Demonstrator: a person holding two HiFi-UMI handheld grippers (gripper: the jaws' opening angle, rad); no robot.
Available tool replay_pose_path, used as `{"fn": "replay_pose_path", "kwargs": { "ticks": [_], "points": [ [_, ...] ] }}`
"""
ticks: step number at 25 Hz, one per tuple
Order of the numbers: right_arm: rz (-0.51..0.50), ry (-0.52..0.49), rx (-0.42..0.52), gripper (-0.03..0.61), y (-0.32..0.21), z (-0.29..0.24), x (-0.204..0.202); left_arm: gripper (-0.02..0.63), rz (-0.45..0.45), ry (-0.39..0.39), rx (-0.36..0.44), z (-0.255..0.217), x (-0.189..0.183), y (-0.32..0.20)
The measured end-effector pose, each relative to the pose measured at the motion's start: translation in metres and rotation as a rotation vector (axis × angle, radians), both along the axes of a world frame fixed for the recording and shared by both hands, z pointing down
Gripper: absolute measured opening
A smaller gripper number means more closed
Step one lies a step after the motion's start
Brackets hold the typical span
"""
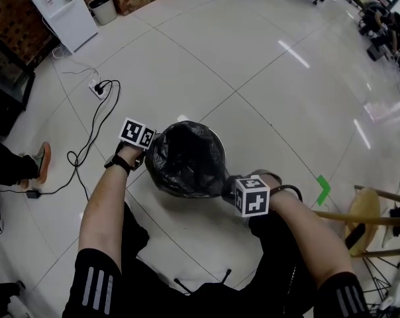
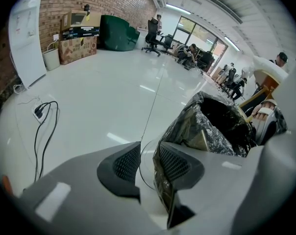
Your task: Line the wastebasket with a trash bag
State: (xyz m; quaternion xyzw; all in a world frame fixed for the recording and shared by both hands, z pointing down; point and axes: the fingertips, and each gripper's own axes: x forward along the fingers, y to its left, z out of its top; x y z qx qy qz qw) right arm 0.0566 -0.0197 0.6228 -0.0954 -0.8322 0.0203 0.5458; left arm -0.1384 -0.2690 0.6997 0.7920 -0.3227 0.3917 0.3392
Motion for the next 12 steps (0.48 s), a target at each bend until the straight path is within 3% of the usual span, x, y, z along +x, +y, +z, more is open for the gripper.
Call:
{"fn": "replay_pose_path", "kwargs": {
  "ticks": [8, 12],
  "points": [
    [0.082, 0.059, 0.072, 0.006, -0.023, 0.050, 0.019, 0.124, 0.003, 0.033, -0.014, -0.004, -0.006, 0.010],
    [0.165, 0.029, 0.033, 0.006, -0.030, 0.062, 0.012, 0.129, -0.029, 0.055, -0.015, -0.002, -0.011, 0.011]
  ]
}}
